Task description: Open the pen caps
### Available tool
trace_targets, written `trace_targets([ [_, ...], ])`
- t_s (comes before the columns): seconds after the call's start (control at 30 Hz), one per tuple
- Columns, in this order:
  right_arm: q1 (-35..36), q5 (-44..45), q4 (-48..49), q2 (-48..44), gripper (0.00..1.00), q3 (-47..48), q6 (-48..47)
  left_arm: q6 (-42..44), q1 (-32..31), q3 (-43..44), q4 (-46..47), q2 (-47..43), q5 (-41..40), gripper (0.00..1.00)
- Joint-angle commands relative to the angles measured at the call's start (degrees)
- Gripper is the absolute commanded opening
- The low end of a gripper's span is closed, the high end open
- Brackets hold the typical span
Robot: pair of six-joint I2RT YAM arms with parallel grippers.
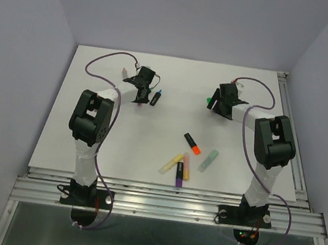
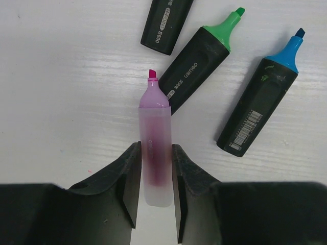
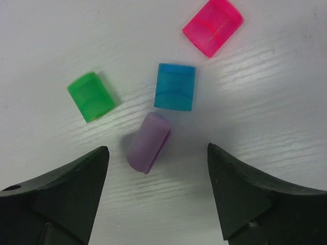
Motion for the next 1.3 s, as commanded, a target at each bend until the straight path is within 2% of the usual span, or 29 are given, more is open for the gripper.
trace_targets([
  [0.0,-0.2,1.8,-1.5,-2.7,0.86,2.2,0.1,2.7,0.0,2.8,-0.5,-1.1,-1.5,0.34],
  [0.03,-0.3,1.7,-1.8,-3.8,0.93,1.6,0.1,2.9,0.1,2.5,-0.4,-1.4,-1.3,0.39],
  [0.13,-0.2,1.2,-1.9,-5.9,0.95,-0.2,0.0,3.0,0.1,1.8,0.0,-1.9,0.1,0.57],
  [0.37,-0.2,0.9,-2.6,-14.2,0.96,-4.0,-1.2,2.2,0.0,0.1,0.9,-5.7,4.3,0.70],
  [0.43,-0.2,1.0,-3.3,-17.5,1.00,-5.5,-1.3,1.8,-0.2,-1.4,1.8,-8.6,6.5,0.78],
  [0.47,-0.2,1.1,-3.3,-18.7,1.00,-6.3,-1.3,1.8,-0.3,-2.4,2.5,-11.3,7.8,0.85],
  [0.5,-0.2,1.1,-3.3,-19.7,1.00,-7.9,-1.3,1.8,-0.3,-3.5,4.8,-12.6,12.1,0.99],
  [0.63,-0.2,3.0,-4.1,-25.7,1.00,-12.4,-0.2,-1.1,-1.4,-8.2,7.6,-18.6,19.9,0.99],
  [0.77,-0.2,4.5,-4.2,-31.3,1.00,-16.2,0.3,-4.8,-7.9,-8.9,5.3,-21.2,17.9,0.99],
  [0.87,-0.3,5.9,-4.4,-33.1,1.00,-18.3,1.4,-9.5,-12.5,-7.5,0.8,-20.2,15.6,0.99],
  [1.03,-0.3,6.2,-3.2,-35.5,1.00,-21.3,1.6,-16.7,-21.0,-4.7,-4.2,-15.9,16.5,0.99],
  [1.17,-0.2,8.8,-3.9,-37.2,1.00,-22.9,2.9,-19.1,-26.2,-0.1,-9.5,-10.8,11.5,0.99],
  [1.27,-0.2,10.5,-4.3,-39.0,1.00,-23.9,3.2,-20.0,-27.8,2.2,-11.7,-7.0,10.6,0.99],
])
